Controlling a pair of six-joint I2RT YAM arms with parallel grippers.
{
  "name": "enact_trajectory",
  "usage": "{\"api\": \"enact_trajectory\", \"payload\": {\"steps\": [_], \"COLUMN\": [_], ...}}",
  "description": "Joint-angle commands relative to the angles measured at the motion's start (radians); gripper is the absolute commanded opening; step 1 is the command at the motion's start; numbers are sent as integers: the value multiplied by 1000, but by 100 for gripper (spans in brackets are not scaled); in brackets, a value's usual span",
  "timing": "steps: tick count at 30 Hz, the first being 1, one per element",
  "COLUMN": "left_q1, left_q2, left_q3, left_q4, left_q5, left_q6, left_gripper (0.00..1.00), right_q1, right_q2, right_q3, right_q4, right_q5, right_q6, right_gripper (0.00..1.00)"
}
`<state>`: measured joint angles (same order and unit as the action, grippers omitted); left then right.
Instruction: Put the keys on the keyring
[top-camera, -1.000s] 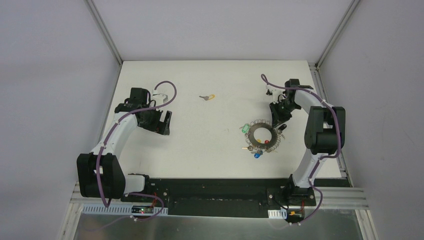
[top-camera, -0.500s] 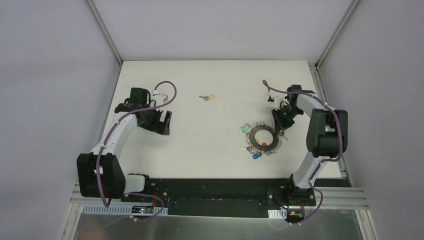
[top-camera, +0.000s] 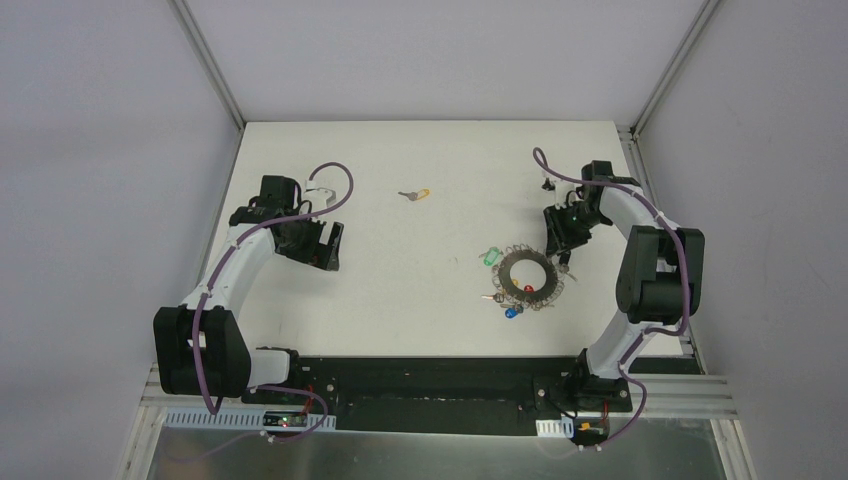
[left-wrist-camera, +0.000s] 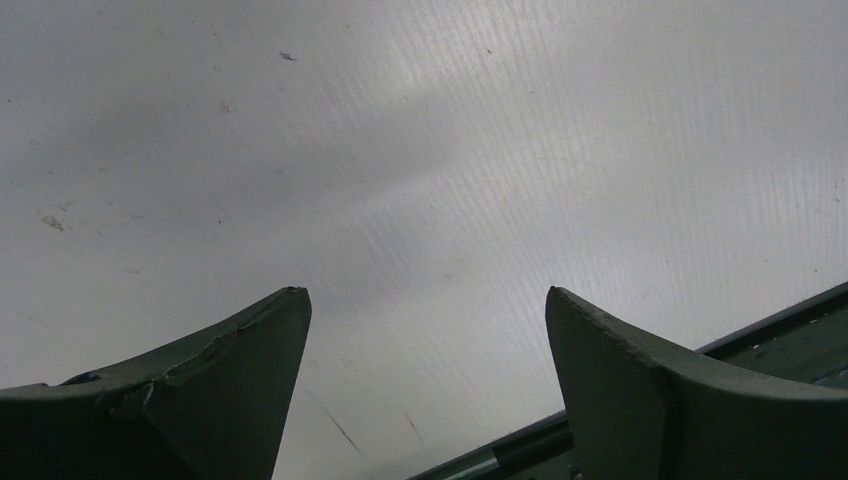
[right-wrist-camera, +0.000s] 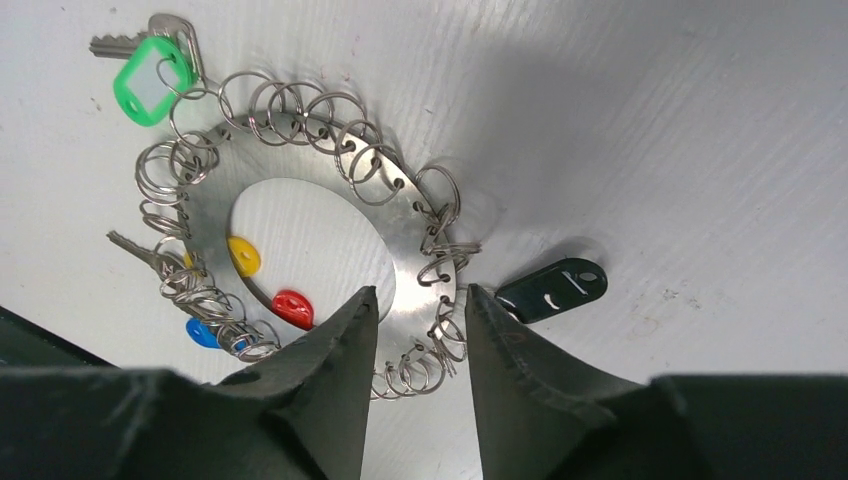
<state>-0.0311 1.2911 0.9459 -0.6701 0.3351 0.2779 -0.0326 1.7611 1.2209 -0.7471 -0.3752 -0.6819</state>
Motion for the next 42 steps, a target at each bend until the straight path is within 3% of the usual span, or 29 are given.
{"api": "enact_trajectory", "payload": {"steps": [1,18,42], "left_q1": [5,5,5], "left_q2": [2,11,13], "left_q3": [39,42,48], "left_q4": [-22,-26,-36], "left_q5": [-2,3,3], "left_q6": [18,17,21], "left_gripper": [90,90,90], "right_q1": [-6,15,19], "right_q2": [-6,9,31], "right_q3": [10,-71,-51], "right_q4": [25,69,116], "right_q5": [-45,11,61], "right_q6": [36,34,60], "right_gripper": [41,37,15]}}
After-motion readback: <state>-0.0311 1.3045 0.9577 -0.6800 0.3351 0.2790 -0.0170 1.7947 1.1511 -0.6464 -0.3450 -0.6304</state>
